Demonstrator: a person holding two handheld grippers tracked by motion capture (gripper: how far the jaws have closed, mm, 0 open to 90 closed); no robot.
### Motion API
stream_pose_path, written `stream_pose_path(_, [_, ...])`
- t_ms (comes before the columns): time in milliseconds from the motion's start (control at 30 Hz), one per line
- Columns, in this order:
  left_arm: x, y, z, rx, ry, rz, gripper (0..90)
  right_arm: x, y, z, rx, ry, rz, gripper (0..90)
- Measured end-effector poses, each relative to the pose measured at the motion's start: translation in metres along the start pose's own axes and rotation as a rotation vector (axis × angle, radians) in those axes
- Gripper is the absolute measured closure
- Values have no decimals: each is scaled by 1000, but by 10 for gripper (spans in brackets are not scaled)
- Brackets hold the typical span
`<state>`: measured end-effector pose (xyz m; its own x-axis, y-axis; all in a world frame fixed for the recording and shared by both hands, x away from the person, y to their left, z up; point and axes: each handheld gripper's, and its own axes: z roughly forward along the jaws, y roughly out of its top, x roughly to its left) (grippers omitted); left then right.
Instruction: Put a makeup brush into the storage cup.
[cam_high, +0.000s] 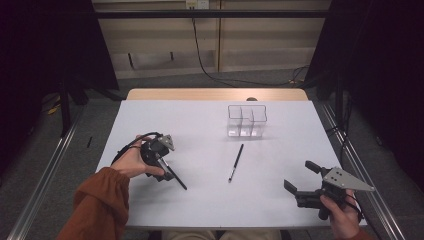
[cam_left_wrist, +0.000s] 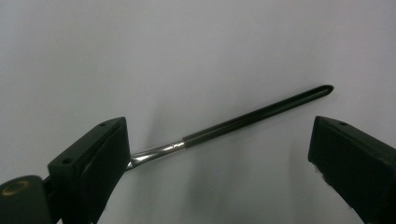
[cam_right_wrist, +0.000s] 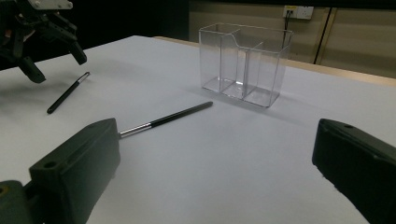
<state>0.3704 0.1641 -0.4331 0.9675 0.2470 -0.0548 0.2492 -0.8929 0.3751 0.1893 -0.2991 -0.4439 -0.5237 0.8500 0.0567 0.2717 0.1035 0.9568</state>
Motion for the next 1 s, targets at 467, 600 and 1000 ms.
stream_pose_path(467, [7, 8, 13, 91, -4, 110, 170, 0, -1, 0, 3, 1, 1, 5])
stream_pose_path(600, [9, 9, 19, 127, 3, 123, 215, 0, -1, 0, 4, 4, 0, 5])
stream_pose_path(1000, [17, 10, 29, 166, 5, 97, 57, 0, -1, -1, 7, 4, 1, 5])
